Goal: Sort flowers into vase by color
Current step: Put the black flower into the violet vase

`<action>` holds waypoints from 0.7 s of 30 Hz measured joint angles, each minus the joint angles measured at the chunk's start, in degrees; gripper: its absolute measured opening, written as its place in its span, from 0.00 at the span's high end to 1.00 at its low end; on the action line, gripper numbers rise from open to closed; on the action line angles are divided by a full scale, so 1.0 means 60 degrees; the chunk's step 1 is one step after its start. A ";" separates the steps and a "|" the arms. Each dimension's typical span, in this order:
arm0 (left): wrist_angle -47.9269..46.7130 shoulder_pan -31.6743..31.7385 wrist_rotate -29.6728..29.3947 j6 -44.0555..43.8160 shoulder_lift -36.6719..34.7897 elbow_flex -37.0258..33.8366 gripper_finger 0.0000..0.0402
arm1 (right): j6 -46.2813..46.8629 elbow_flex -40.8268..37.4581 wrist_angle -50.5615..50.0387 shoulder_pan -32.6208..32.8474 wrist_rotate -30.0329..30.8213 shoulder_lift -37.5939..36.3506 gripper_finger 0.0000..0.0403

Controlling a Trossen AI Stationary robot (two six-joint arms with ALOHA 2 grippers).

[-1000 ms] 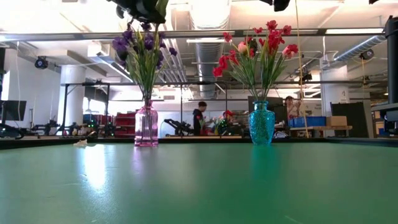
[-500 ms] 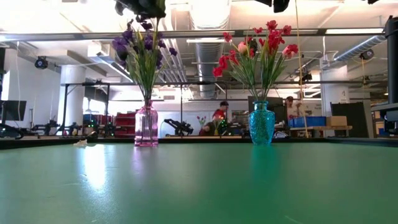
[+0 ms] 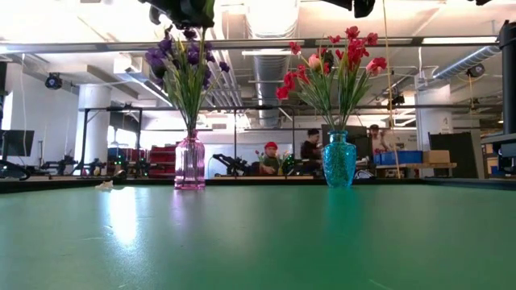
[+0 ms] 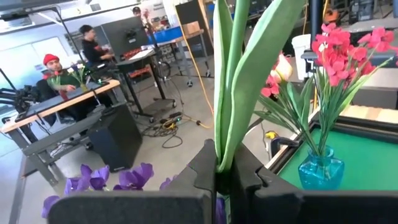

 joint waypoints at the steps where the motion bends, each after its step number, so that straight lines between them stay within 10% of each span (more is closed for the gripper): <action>1: 0.0036 0.0000 0.0000 -0.0002 0.0000 0.0000 1.00 | 0.0002 0.0000 0.0000 0.0000 0.0000 0.0000 0.45; 21: 0.1214 0.0000 -0.0012 0.0230 -0.0044 -0.0743 1.00 | -0.0002 0.0000 -0.0073 0.0000 0.0000 0.0000 0.45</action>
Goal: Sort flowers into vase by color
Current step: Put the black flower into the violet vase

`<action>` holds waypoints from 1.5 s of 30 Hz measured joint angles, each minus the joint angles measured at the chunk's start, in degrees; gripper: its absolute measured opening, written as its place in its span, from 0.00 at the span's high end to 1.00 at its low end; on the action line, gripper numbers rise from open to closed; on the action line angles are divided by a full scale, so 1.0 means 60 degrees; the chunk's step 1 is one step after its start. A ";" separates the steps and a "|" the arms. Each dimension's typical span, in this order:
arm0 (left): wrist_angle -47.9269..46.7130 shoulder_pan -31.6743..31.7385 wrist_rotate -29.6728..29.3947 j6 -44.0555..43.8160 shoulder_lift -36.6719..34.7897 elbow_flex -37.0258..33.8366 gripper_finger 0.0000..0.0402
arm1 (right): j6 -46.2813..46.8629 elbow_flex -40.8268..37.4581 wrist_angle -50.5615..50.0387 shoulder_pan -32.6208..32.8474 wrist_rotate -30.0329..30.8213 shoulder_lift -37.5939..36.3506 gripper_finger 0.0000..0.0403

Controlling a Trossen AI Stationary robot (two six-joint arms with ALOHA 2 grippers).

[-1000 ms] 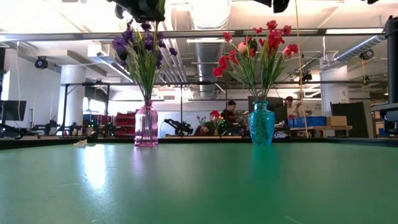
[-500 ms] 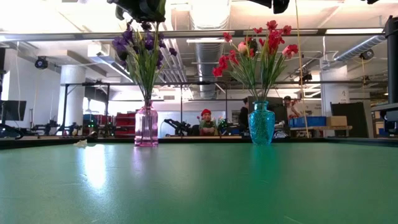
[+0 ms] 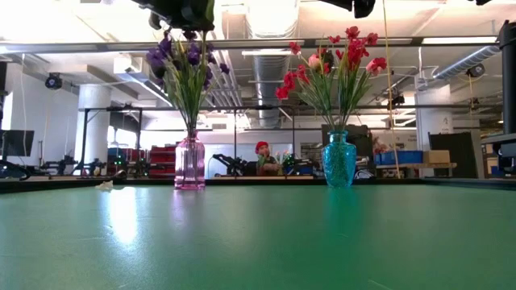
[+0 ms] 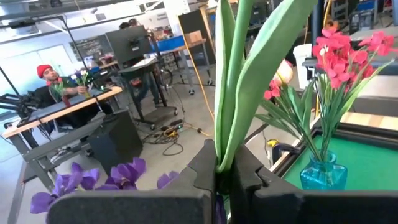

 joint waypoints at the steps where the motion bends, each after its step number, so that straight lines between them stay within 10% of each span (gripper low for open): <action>1: -0.0071 0.0000 -0.0020 -0.0029 0.0000 0.0000 1.00 | 0.0000 0.0000 0.0000 0.0000 0.0000 0.0000 0.45; 45: -0.2390 -0.0004 -0.0593 -0.2492 -0.0011 -0.0007 1.00 | 0.0178 0.0000 -0.0173 0.0000 0.0013 0.0004 0.45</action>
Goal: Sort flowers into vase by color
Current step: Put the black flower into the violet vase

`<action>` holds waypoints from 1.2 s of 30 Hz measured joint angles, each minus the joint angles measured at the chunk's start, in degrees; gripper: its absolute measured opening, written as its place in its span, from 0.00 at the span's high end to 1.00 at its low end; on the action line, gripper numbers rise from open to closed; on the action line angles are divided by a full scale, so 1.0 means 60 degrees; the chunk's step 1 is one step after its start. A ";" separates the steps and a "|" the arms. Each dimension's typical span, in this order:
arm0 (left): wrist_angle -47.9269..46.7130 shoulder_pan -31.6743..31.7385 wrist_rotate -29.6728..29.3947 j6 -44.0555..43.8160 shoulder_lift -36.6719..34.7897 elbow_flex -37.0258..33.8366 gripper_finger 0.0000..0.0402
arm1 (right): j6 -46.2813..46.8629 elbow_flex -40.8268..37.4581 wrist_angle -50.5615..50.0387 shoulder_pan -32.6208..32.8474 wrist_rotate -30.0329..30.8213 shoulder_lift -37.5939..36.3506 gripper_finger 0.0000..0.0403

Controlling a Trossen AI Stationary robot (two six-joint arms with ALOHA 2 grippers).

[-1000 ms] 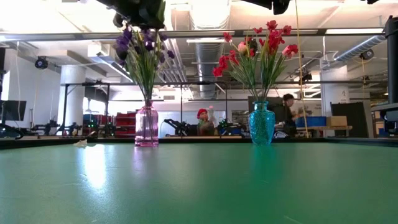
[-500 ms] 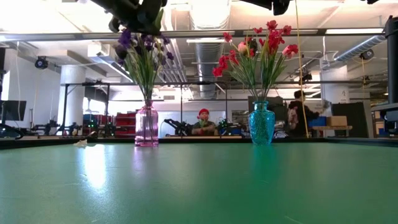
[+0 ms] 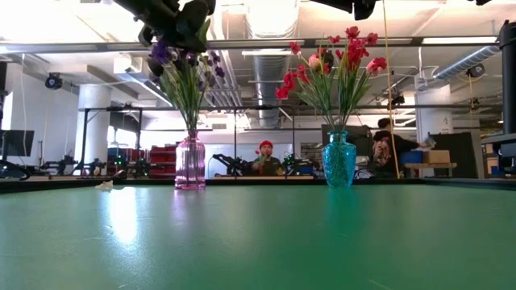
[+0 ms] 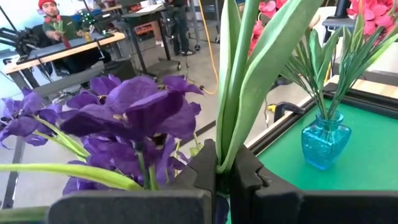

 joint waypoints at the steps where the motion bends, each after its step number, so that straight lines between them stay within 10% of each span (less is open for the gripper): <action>1: -0.0010 -0.0004 0.0001 -0.0021 0.0000 0.0000 1.00 | 0.0002 0.0000 0.0000 0.0000 0.0002 0.0000 0.45; 22: 0.0068 -0.0007 0.1227 -0.0588 0.0091 0.0000 1.00 | 0.1322 0.0493 -0.0005 -0.2652 -0.3096 0.0427 0.45; 36: -0.0013 0.0029 0.0922 -0.0986 0.0015 0.0000 1.00 | 0.0559 0.3765 -0.0845 -0.3749 -0.2582 0.3625 0.45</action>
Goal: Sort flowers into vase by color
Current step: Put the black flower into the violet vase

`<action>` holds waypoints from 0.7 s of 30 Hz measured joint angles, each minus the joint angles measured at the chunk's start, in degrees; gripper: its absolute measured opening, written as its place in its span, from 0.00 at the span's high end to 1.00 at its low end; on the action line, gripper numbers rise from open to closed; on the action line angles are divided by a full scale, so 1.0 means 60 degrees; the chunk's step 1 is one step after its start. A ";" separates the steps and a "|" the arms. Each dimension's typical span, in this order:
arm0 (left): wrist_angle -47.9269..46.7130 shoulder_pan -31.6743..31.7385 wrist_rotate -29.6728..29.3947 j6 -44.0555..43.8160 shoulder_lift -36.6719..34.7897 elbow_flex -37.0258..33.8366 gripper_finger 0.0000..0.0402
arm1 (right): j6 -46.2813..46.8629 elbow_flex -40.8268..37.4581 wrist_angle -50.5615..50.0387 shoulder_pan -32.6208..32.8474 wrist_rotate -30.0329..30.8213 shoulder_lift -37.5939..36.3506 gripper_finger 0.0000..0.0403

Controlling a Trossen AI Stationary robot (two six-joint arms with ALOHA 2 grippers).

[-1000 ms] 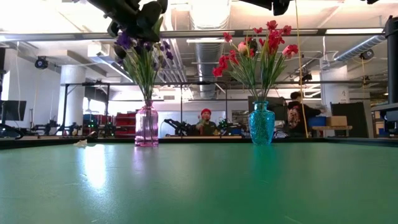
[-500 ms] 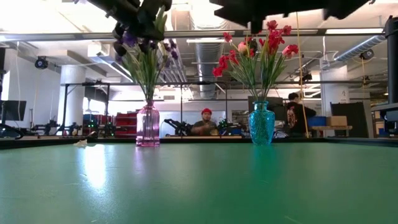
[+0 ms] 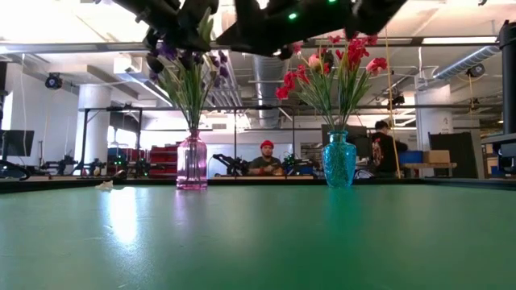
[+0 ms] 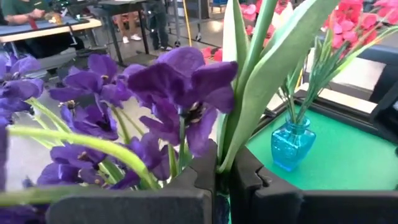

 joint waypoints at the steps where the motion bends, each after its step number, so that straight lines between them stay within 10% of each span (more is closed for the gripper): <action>1: 0.0012 0.0000 -0.0007 -0.0014 0.0000 -0.0025 1.00 | 0.0004 0.0226 -0.0143 -0.0068 -0.0003 0.0155 0.45; 21: 0.0878 0.0000 -0.0141 -0.0761 -0.0725 -0.1621 1.00 | 0.0359 0.0676 -0.1003 -0.0288 -0.0719 0.0432 0.45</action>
